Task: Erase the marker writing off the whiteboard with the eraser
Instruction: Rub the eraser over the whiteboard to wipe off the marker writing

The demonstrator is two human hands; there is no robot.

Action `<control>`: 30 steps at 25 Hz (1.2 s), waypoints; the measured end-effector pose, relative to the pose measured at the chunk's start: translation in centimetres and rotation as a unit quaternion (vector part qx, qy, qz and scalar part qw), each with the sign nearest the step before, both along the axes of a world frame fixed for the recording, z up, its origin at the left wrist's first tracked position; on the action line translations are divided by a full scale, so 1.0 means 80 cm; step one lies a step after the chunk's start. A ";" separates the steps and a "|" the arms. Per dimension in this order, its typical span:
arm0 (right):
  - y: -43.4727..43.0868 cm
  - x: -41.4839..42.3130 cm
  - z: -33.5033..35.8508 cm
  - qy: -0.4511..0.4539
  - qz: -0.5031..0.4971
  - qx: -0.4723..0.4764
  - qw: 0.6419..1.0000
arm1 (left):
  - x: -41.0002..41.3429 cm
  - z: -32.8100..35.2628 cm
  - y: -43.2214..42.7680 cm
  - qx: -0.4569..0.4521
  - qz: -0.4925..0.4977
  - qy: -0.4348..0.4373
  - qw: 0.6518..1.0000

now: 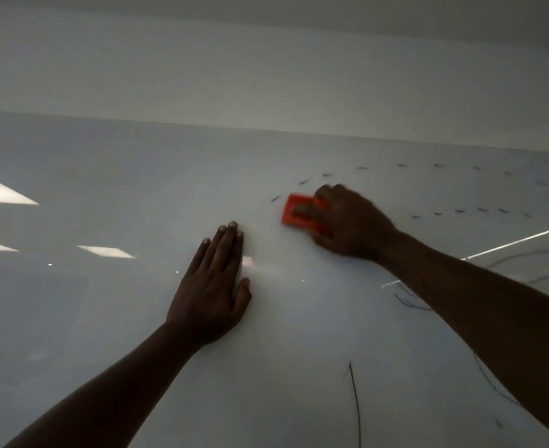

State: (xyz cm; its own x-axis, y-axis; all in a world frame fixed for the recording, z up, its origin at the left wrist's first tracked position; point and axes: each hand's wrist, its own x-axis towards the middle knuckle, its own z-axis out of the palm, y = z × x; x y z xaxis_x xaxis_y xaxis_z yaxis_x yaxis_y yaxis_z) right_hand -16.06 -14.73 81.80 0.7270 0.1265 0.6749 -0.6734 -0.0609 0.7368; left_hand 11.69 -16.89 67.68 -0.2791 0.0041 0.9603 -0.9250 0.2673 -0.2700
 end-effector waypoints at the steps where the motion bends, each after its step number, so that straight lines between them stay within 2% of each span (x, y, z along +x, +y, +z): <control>1: -0.001 -0.004 0.019 -0.137 0.025 -0.017 0.990 | -0.001 0.000 0.000 -0.003 0.002 -0.002 1.000; 3: -0.007 0.020 0.029 -0.382 0.056 -0.043 0.921 | -0.001 0.004 0.001 -0.009 0.001 -0.001 1.000; 4: -0.010 0.047 0.023 -0.449 0.069 -0.028 0.890 | 0.000 0.004 0.001 -0.010 0.002 0.000 1.000; 5: -0.011 0.078 0.011 -0.468 0.083 -0.002 0.880 | 0.000 0.005 0.002 -0.009 0.002 -0.001 1.000; 6: -0.012 0.108 -0.005 -0.431 0.107 0.011 0.896 | 0.001 0.004 0.002 -0.006 0.003 -0.001 1.000; 9: -0.014 0.148 -0.047 -0.175 0.109 0.021 0.978 | 0.005 0.004 0.001 0.003 0.006 0.000 1.000; 10: -0.007 0.132 -0.035 -0.103 0.101 0.027 0.989 | 0.005 0.005 0.001 0.004 0.005 -0.002 1.000; 11: 0.000 0.108 -0.016 -0.069 0.083 0.026 0.994 | 0.005 0.004 0.000 0.002 0.004 -0.003 1.000; 12: 0.004 0.078 0.008 -0.089 0.057 0.020 0.994 | 0.004 0.004 0.000 -0.004 0.002 -0.004 1.000; 13: 0.006 0.043 0.033 -0.157 0.034 0.012 0.987 | 0.004 0.004 0.001 -0.010 0.002 -0.004 1.000; 16: 0.008 -0.053 0.076 -0.414 0.023 -0.013 0.910 | 0.003 0.004 0.000 -0.022 0.002 -0.004 1.000; 19: 0.000 -0.031 0.070 -0.516 0.045 -0.004 0.855 | 0.001 0.005 0.000 -0.025 0.010 -0.002 1.000; 20: -0.002 -0.003 0.060 -0.517 0.064 0.008 0.854 | 0.001 0.006 0.000 -0.024 0.018 -0.003 1.000; 21: -0.003 0.027 0.049 -0.491 0.078 0.022 0.867 | 0.000 0.006 0.000 -0.021 0.028 -0.004 0.999; 24: -0.005 0.094 0.003 -0.282 0.091 0.030 0.955 | -0.002 0.007 0.006 -0.011 0.056 -0.002 0.998; 26: -0.004 0.095 -0.006 -0.154 0.075 0.038 0.984 | -0.003 0.009 0.010 -0.003 0.081 0.001 0.997; 27: 0.000 0.080 0.000 -0.128 0.068 0.037 0.989 | -0.005 0.010 0.013 0.002 0.092 0.003 0.996; 28: 0.003 0.060 0.009 -0.136 0.055 0.031 0.989 | -0.008 0.012 0.017 0.006 0.098 0.005 0.995; 30: 0.003 0.003 0.033 -0.243 0.033 0.021 0.969 | -0.015 0.015 0.023 0.009 0.103 0.012 0.995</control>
